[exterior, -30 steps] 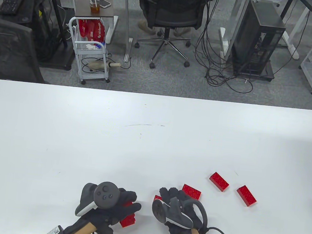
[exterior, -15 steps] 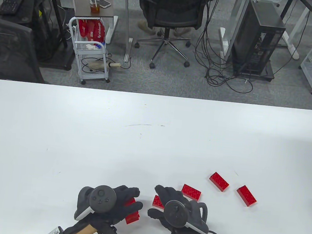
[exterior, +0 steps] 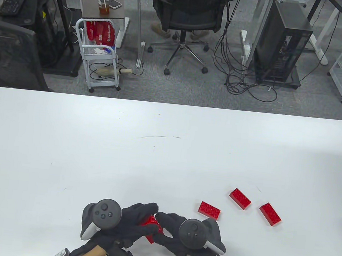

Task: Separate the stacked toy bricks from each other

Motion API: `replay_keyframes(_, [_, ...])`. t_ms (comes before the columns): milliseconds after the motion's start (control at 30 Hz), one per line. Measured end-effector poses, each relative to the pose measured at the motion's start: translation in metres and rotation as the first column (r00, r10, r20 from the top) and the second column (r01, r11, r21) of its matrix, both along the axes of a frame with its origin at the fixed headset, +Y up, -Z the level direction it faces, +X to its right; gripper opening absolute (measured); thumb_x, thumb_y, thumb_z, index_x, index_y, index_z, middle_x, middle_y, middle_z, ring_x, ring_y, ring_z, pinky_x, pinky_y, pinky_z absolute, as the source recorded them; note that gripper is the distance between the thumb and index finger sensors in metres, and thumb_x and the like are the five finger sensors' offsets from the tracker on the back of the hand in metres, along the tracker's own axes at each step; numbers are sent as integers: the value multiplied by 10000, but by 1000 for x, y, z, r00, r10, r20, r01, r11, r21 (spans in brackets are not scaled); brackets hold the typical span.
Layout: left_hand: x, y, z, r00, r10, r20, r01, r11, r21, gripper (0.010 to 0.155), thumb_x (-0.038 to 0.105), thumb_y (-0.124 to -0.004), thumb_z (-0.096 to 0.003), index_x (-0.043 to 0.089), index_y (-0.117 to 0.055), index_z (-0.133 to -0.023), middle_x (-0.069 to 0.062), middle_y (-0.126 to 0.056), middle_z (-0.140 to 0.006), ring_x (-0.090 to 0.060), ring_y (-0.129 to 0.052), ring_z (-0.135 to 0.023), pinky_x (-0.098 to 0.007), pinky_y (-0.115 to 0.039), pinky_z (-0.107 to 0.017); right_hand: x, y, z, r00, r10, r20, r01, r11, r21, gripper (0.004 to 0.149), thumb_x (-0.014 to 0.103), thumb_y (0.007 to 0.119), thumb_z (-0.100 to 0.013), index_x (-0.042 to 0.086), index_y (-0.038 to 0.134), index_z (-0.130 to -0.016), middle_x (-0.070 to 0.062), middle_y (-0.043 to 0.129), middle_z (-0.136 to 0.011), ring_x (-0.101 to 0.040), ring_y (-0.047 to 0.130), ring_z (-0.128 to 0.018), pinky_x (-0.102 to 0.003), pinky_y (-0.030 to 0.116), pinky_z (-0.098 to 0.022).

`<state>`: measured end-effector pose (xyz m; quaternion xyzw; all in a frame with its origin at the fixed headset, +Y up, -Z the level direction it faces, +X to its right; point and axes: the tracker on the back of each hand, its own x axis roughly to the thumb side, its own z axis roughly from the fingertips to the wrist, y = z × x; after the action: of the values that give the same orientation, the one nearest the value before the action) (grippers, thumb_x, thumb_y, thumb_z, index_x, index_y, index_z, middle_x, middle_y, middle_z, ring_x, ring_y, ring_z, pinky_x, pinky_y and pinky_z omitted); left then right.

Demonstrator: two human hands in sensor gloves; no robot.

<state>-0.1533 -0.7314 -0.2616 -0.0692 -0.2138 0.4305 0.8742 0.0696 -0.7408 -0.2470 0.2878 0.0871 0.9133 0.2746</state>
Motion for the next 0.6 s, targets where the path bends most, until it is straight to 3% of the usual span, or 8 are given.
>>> replay_keyframes(100, [1,-2,0,1000,-15,19,16,1000,-18,750,557,-855,-397,228,-706,-1054,-28,-846,-958,-223,-980,-690,-270,-960,-515,-2,-2,0,1000,-3,-7,3,1000,-4,707,538,644,-538,102,600,-1092,-165,738,-1012,-365,864,-851,-571,737,-634])
replay_keyframes(300, [-4,-9,-9,993,98,65,-86,982,-167,719,452,-848,-437,210,-656,-1086,-45,-827,-1017,-268,-972,-778,-297,-926,-588,1,0,1,999,-32,41,30,998,48,698,516,668,-525,55,664,-1049,-166,801,-941,-348,910,-778,-558,772,-601])
replay_keyframes(600, [8,-3,-2,990,-131,56,134,989,-61,728,424,-744,-447,139,-609,-1103,-92,-853,-989,-288,-995,-745,-287,-918,-569,-6,0,5,996,34,82,-45,989,138,697,508,691,-503,56,696,-1034,-176,826,-911,-348,925,-749,-565,780,-583])
